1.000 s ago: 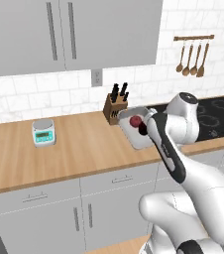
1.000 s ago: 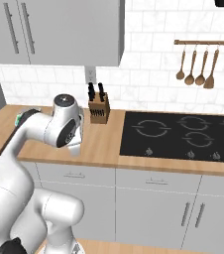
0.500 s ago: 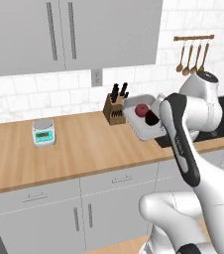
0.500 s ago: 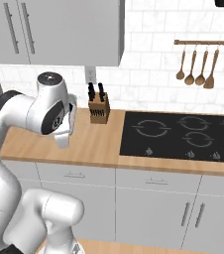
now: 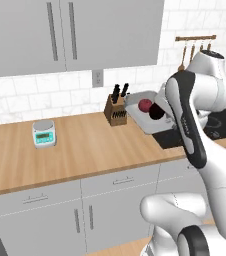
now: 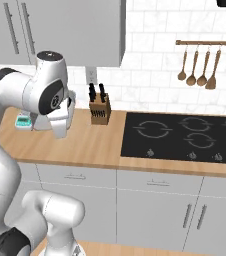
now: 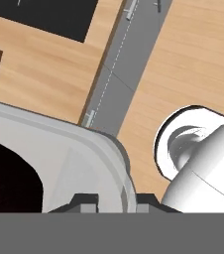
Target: Take the meat container that has the chicken drumstick and place it on the second highest rack of the freezer. Then take the vegetable container that has the tomato and avocado and place it on the highest rack of the freezer.
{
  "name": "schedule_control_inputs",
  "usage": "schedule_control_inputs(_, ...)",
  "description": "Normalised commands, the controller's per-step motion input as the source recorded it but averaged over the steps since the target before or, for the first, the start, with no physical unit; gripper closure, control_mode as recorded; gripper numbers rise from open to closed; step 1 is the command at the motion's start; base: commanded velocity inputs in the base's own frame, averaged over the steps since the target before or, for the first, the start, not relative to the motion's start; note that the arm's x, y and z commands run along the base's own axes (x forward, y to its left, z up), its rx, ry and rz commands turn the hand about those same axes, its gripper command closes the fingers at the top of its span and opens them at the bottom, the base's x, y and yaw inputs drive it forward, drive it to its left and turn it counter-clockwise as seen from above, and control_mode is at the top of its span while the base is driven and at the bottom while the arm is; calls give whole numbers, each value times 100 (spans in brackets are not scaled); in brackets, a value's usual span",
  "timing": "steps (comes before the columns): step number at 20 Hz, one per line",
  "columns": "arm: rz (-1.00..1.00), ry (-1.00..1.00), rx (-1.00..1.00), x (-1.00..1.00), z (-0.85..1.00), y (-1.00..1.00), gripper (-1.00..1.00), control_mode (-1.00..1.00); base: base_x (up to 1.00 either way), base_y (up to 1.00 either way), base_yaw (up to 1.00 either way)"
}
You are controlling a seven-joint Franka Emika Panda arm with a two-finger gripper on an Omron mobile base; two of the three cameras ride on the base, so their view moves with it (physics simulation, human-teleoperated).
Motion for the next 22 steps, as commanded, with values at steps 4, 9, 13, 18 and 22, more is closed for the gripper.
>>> schedule_control_inputs(4,0,0,0,-3,0,0,100,100,-34,0,4)
schedule_control_inputs(9,0,0,0,0,0,0,100,100,-89,15,48)
schedule_control_inputs(13,0,0,0,0,0,0,100,100,-44,23,82)
schedule_control_inputs(18,0,0,0,0,0,0,100,100,-6,28,93)
schedule_control_inputs(22,0,0,0,0,0,0,100,100,23,18,89)
